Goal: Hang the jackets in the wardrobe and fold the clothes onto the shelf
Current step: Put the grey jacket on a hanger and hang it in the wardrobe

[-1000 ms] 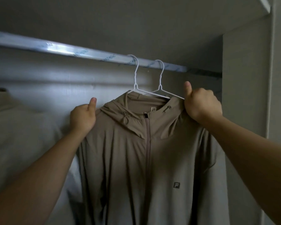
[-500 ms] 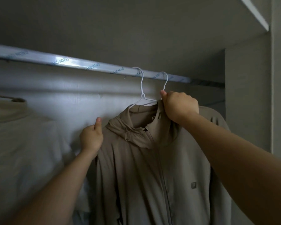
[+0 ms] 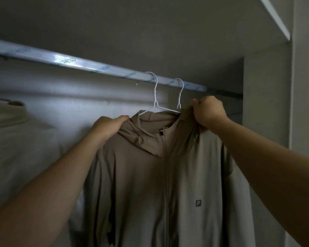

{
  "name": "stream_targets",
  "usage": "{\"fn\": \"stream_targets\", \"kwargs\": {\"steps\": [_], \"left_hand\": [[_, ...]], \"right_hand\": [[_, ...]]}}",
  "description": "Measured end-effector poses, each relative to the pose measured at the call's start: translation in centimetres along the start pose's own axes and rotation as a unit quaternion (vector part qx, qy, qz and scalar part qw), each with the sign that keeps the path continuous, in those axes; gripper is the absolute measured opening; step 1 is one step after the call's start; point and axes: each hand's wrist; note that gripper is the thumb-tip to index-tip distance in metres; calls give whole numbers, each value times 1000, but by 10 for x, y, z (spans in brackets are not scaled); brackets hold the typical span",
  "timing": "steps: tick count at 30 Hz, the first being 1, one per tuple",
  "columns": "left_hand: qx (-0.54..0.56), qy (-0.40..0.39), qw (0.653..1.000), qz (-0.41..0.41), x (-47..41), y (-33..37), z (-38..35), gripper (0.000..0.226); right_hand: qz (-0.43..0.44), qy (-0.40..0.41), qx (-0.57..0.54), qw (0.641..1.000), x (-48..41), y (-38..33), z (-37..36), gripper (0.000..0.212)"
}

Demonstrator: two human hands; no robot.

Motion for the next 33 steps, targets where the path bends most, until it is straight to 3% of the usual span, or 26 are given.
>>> {"fn": "stream_targets", "kwargs": {"steps": [2, 4, 8, 11, 13, 15, 19, 20, 23, 25, 28, 33], "left_hand": [[34, -16, 999, -1, 0, 10, 0, 39], [51, -1, 999, -12, -1, 16, 4, 26], [101, 69, 989, -86, -7, 21, 5, 24], [216, 7, 969, -119, 0, 28, 5, 22], [237, -60, 960, -136, 3, 27, 7, 42], [168, -99, 965, -176, 4, 17, 7, 55], [-1, -28, 974, -226, 1, -26, 15, 16], [-21, -9, 974, -227, -1, -39, 17, 16], [-56, 35, 979, -192, -6, -76, 26, 53], [-125, 59, 973, -182, -5, -97, 32, 64], [-176, 98, 958, -203, -5, -116, 35, 65], [-199, 150, 945, -213, -3, -134, 34, 59]], "right_hand": [[-44, 15, -24, 999, 1, 6, 3, 37], [-83, 24, -33, 996, 3, 15, 10, 33], [-103, -54, -25, 993, 4, 33, 14, 29], [-77, -89, -77, 990, 7, 41, 15, 39], [-48, -104, -76, 991, 13, 41, 15, 45], [-22, -135, -59, 989, 21, 40, 14, 53], [22, -169, 10, 985, 39, 51, 10, 64], [34, -168, 24, 985, 45, 57, 10, 63], [71, -142, 63, 985, 59, 70, 9, 63], [75, -117, 40, 989, 62, 71, 9, 73], [68, -101, 39, 992, 61, 66, 14, 87], [104, -71, 198, 972, 60, 61, 31, 88]]}}
Point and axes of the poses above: each hand's wrist, its own x-axis away from the middle knuckle, its own z-axis out of the back of the hand, y = z × x, and after that the axes turned 3 degrees about -z, right-handed
